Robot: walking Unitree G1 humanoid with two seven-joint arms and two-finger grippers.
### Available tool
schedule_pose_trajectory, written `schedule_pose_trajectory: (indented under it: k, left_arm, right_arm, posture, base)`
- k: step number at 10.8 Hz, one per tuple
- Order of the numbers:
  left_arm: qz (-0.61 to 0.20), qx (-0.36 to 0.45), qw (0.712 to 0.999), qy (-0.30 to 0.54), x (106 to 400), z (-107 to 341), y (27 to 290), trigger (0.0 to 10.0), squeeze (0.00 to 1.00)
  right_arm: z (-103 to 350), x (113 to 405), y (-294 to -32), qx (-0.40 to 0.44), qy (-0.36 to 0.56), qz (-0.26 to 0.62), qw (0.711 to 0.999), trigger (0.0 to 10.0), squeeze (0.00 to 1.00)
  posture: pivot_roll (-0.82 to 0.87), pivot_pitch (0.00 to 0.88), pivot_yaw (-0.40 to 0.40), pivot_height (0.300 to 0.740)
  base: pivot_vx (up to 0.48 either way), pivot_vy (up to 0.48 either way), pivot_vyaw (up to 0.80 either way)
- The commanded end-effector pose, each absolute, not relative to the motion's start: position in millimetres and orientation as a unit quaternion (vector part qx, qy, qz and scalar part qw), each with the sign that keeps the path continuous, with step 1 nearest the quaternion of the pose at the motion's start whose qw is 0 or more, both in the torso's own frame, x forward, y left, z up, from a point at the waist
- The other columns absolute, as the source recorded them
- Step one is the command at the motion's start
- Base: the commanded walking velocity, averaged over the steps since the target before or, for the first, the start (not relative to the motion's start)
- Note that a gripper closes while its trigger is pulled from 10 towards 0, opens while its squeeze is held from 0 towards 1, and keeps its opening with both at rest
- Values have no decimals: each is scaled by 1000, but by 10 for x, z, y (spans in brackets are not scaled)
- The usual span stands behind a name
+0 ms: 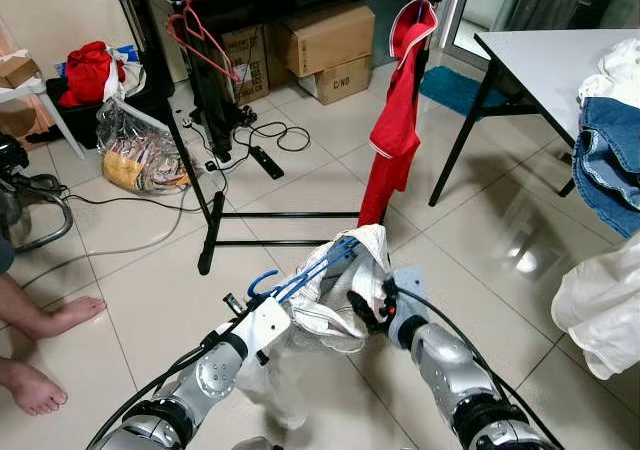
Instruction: Hang hanger
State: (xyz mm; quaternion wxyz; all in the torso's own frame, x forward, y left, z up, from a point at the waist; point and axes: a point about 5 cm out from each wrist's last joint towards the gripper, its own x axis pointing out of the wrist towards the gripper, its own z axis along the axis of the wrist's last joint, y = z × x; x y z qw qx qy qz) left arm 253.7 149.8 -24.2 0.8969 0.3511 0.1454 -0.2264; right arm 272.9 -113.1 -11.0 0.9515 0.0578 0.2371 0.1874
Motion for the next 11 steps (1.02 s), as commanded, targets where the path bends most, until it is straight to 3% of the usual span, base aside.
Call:
schedule_pose_trajectory:
  k: [1,6,7,8,10,11]
  left_arm:
    - [-217,349,903,125,2613,-166,1502,10000,0]
    - [-212,348,905,125,2623,-160,1508,10000,0]
    - [-211,346,905,125,2624,-160,1503,10000,0]
    - [-211,345,906,126,2624,-160,1501,10000,0]
    - [-210,344,907,125,2633,-154,1494,10000,0]
    - [-210,344,907,124,2640,-148,1494,10000,0]
  right_arm:
    - [-57,2795,-1141,63,230,174,955,10000,788]
    - [34,2877,-991,72,216,185,956,10000,722]
    - [42,2884,-961,72,215,192,955,10000,671]
    - [47,2883,-952,74,212,194,955,3882,490]
    - [41,2865,-957,76,209,196,955,0,322]
    - [34,2864,-969,77,211,190,956,0,286]
  posture:
    - [18,11,45,740]
    - [24,5,41,740]
    - [21,2,39,740]
    - [21,2,39,740]
    - [17,0,40,740]
    - [17,0,42,740]
  base:
    - [0,0,0]
    - [0,0,0]
    - [0,0,0]
    - [0,0,0]
    - [0,0,0]
    - [0,0,0]
